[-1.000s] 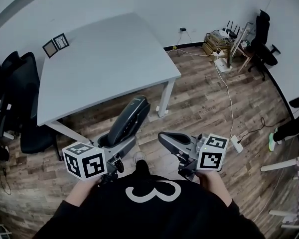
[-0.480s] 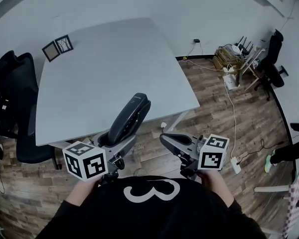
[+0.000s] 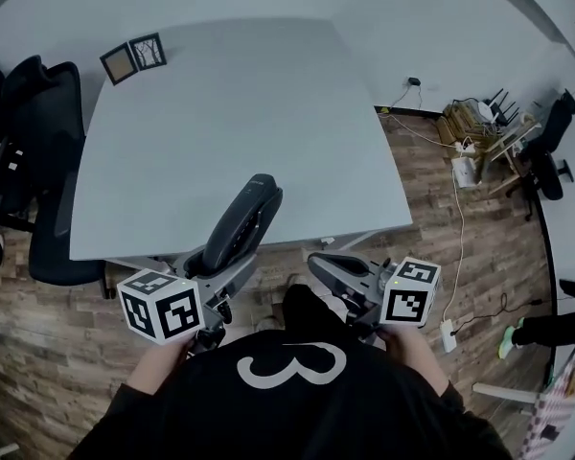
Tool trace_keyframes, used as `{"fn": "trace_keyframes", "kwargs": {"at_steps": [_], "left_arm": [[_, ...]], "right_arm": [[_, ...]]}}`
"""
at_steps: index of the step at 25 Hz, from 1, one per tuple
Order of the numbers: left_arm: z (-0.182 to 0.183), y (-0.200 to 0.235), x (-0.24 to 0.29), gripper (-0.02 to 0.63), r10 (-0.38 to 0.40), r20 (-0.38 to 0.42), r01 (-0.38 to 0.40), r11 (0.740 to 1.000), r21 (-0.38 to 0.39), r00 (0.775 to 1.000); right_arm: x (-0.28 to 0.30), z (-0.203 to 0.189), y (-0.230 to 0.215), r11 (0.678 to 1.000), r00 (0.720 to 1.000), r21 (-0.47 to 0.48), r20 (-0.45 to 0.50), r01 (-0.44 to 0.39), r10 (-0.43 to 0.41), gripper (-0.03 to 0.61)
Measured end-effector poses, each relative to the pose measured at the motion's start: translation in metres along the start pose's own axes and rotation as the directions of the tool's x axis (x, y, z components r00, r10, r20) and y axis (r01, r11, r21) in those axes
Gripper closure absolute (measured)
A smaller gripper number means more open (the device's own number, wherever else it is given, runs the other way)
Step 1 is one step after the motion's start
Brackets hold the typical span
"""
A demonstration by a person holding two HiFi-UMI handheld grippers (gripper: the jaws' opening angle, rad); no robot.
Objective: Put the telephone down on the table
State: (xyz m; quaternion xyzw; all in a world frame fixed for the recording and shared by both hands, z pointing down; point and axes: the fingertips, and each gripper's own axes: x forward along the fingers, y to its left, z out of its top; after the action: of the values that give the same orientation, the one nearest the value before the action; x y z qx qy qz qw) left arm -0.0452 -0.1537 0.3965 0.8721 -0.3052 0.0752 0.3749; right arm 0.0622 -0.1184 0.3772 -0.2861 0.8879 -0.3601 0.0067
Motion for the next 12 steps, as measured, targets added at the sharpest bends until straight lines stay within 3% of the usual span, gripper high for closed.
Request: {"fn": "trace_keyframes", "kwargs": {"at_steps": [12], "left_arm": [[0.048, 0.045, 0.010, 0.322, 0.169, 0.060, -0.168, 0.986, -0.016, 0.984]], "right_arm": [[0.059, 0.059, -0.037, 0.990, 0.988, 0.008, -0.059, -0.143, 0.143, 0.574]]}}
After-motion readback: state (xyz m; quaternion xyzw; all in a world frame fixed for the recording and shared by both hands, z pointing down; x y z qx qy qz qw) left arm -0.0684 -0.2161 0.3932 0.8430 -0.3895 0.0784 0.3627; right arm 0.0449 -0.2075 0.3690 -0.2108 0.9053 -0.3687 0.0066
